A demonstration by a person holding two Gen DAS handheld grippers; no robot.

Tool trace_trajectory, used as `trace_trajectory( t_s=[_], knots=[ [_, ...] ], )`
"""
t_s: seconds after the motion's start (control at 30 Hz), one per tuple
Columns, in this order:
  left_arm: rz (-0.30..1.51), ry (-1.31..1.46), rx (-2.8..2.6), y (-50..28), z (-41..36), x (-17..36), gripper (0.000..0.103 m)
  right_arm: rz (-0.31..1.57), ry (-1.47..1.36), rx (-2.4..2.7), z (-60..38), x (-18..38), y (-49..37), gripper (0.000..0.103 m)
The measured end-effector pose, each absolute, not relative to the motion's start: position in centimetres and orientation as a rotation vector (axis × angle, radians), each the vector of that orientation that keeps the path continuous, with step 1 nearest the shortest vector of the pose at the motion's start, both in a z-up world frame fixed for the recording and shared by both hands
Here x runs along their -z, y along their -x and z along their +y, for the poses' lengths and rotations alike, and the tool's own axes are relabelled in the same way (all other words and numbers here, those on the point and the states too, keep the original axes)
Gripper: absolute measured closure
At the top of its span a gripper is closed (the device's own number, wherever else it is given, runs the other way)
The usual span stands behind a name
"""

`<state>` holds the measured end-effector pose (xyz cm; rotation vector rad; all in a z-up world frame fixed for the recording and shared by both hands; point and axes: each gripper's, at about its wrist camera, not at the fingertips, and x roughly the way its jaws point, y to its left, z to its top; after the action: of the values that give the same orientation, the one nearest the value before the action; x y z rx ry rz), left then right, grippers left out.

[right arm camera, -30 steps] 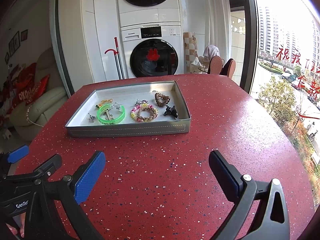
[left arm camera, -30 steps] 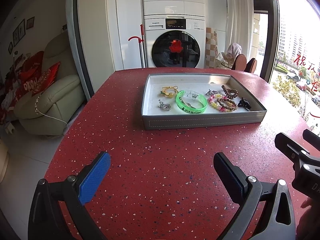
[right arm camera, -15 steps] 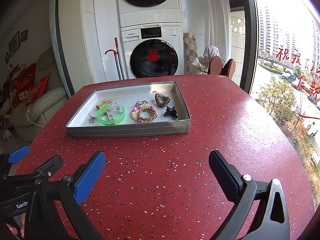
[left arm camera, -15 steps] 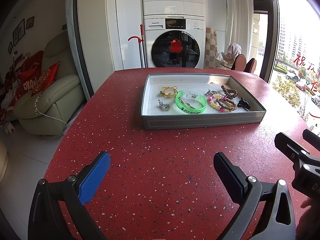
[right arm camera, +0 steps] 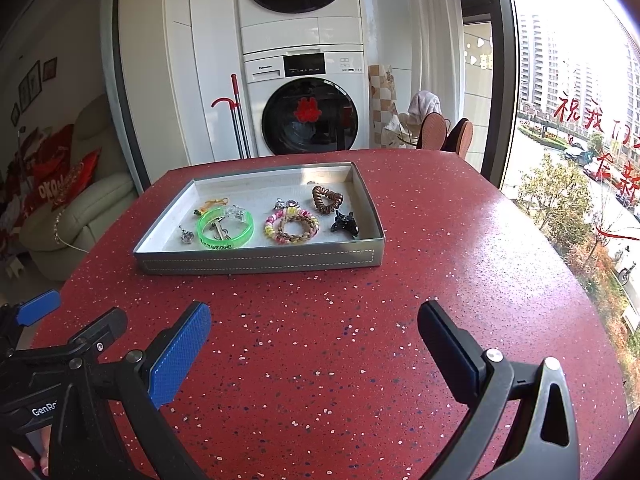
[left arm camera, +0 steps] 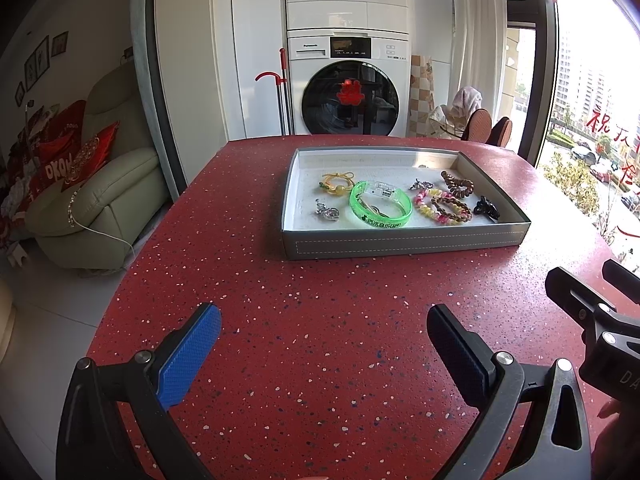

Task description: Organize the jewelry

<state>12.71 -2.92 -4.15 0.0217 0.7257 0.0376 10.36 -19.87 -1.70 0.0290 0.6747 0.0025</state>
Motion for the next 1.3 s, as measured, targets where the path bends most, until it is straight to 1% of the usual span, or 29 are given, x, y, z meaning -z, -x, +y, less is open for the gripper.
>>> trace_trajectory(
  t_s=[1.3],
  knots=[
    [0.738,-0.026,-0.040,-12.82,-2.55,4.46,0.000,0.678,-0.032,-0.002,-19.96,1.77,-10.42,0.000]
  ],
)
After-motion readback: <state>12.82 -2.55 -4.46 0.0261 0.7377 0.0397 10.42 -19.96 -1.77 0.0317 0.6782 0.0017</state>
